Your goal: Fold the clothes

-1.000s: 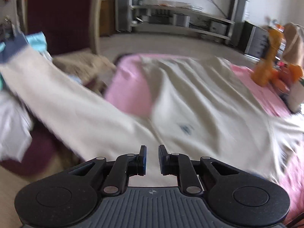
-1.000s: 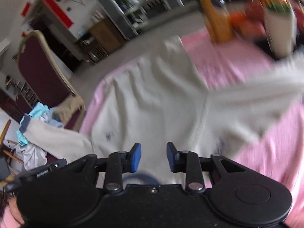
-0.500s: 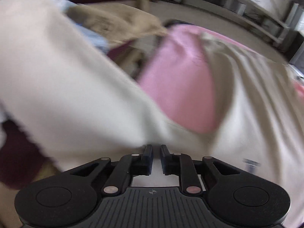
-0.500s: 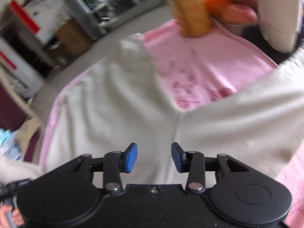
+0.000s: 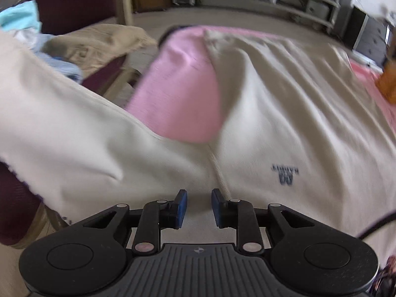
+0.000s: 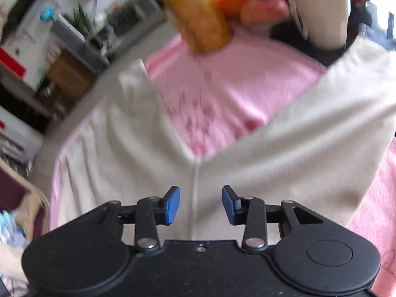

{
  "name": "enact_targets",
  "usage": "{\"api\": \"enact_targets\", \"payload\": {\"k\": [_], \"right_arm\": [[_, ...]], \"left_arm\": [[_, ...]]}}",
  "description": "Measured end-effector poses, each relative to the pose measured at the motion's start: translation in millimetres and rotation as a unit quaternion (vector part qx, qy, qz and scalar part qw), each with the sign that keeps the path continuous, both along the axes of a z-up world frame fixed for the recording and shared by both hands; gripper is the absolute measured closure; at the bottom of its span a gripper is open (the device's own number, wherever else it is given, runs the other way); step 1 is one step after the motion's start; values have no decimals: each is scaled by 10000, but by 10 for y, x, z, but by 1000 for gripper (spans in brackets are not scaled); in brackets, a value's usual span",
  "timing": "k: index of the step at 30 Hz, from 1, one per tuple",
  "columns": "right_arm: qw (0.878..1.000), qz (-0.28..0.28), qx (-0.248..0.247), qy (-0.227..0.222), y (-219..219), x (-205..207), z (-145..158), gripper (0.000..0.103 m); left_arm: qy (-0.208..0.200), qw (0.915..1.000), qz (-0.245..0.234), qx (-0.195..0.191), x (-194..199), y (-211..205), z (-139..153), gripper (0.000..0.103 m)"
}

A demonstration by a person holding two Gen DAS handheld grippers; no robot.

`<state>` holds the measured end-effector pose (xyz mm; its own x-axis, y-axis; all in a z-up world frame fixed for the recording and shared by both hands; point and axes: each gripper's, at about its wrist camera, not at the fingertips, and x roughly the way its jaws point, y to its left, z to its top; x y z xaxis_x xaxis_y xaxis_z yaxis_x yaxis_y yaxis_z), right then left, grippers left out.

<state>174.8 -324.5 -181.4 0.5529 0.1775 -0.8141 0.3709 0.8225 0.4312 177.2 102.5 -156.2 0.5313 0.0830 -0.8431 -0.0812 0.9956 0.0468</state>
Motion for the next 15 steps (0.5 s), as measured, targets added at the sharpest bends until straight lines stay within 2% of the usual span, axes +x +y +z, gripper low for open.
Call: {"api": "enact_targets", "payload": {"k": [1,3,4,7,9,13,14,15], "right_arm": [[9997,-18,-172,190,-4,-7,-36,79],[9980,-143,-466,409,-39,-46,-51,92],[9972,-226,-564,427,-64,-73,-35,91],[9944,-391,-943,272,-98,-166,62,87],[9958,-325,-850,-63,-99,-218,168,86],[9971,-61,-367,-663,20,-165,488,80],[9967,28,-243,-771,67,-121,591,78],[9961,134,-177,-853,123,-56,701,72]], "left_arm": [[31,9999,-2,165,3,-10,-11,68],[116,9992,162,350,-15,30,-2,68],[141,9989,285,353,-30,77,14,70],[-6,9980,529,346,-78,204,115,87],[-309,9981,486,215,-83,252,255,87],[-914,9952,203,-294,46,280,645,78],[-998,9943,144,-343,134,264,731,68],[-1081,9933,86,-393,222,248,818,64]]}}
